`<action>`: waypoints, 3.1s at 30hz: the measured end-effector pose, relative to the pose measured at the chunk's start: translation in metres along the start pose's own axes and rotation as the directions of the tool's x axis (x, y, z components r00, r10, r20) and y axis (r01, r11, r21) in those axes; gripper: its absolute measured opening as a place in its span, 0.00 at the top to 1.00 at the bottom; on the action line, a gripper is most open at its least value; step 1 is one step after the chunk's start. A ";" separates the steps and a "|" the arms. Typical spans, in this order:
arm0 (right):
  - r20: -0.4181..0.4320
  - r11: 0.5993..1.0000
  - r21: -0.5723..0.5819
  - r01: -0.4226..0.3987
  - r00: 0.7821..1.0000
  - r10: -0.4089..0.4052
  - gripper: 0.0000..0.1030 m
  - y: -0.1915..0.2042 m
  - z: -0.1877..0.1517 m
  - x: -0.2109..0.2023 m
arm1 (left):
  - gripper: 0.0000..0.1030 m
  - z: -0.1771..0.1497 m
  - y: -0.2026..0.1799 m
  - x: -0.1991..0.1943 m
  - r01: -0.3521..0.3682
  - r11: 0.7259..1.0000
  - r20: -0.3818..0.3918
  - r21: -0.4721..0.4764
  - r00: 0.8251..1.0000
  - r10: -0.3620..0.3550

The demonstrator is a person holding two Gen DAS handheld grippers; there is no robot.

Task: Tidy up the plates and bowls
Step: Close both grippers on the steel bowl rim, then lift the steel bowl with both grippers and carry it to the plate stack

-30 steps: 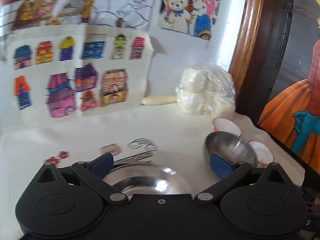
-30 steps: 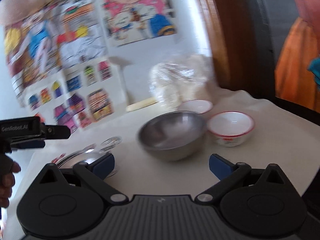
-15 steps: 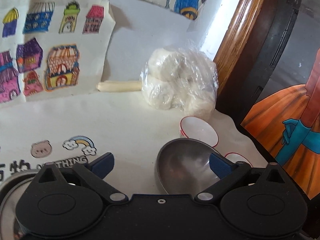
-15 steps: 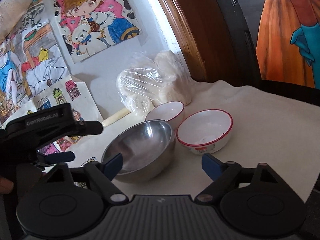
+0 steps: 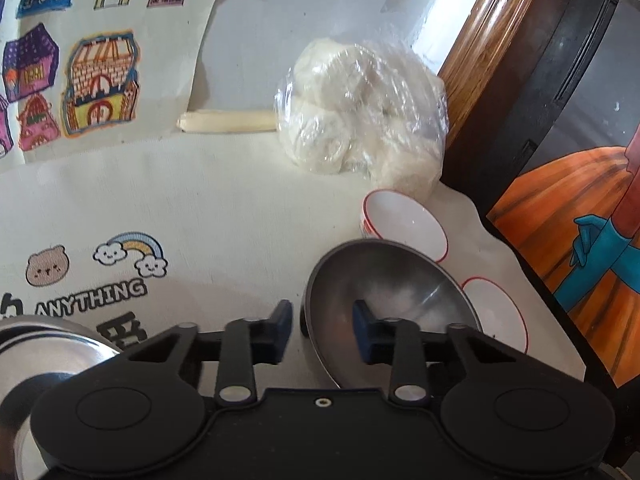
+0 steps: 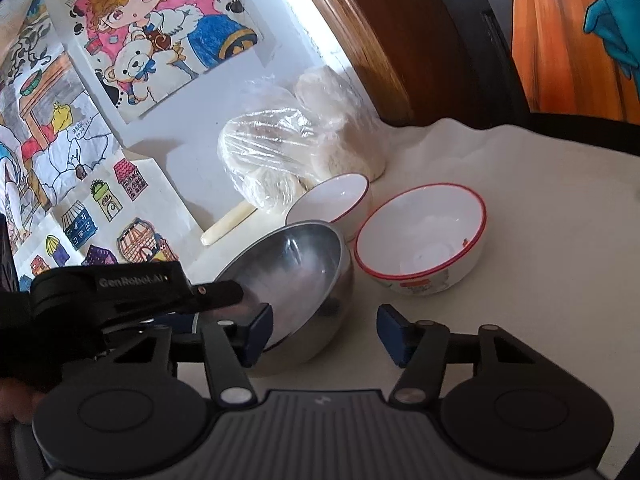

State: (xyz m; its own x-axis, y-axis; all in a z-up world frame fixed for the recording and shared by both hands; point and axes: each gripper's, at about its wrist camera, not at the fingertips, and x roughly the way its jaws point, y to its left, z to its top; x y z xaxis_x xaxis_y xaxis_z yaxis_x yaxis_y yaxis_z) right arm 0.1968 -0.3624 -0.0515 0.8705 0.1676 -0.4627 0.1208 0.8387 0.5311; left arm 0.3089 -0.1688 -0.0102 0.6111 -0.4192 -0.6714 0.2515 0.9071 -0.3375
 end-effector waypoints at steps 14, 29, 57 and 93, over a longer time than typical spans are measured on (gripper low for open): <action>-0.024 0.999 0.015 -0.029 0.999 0.029 0.58 0.001 0.001 0.001 | 0.85 -0.009 0.001 0.001 -0.023 1.000 -0.030 -0.015 0.999 0.022; -0.021 0.999 0.022 -0.023 0.999 0.024 0.77 -0.001 -0.012 -0.024 | 0.87 -0.046 0.004 -0.051 0.027 1.000 0.066 -0.013 0.997 -0.026; -0.156 0.993 -0.091 -0.077 0.986 0.062 0.79 0.043 -0.086 -0.134 | 0.84 -0.164 0.057 -0.174 0.076 0.987 0.085 -0.144 0.994 -0.064; -0.287 0.975 -0.180 -0.129 0.955 0.074 0.79 0.109 -0.092 -0.063 | 0.85 -0.141 0.130 -0.177 0.032 0.950 0.077 -0.310 0.997 -0.008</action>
State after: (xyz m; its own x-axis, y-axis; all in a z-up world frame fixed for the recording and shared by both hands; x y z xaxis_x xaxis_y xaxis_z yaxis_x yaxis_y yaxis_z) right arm 0.1110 -0.2343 -0.0295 0.7035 0.3705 -0.6065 -0.0808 0.8895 0.4497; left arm 0.1279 0.0179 -0.0283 0.6652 -0.4224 -0.6157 0.0257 0.8370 -0.5466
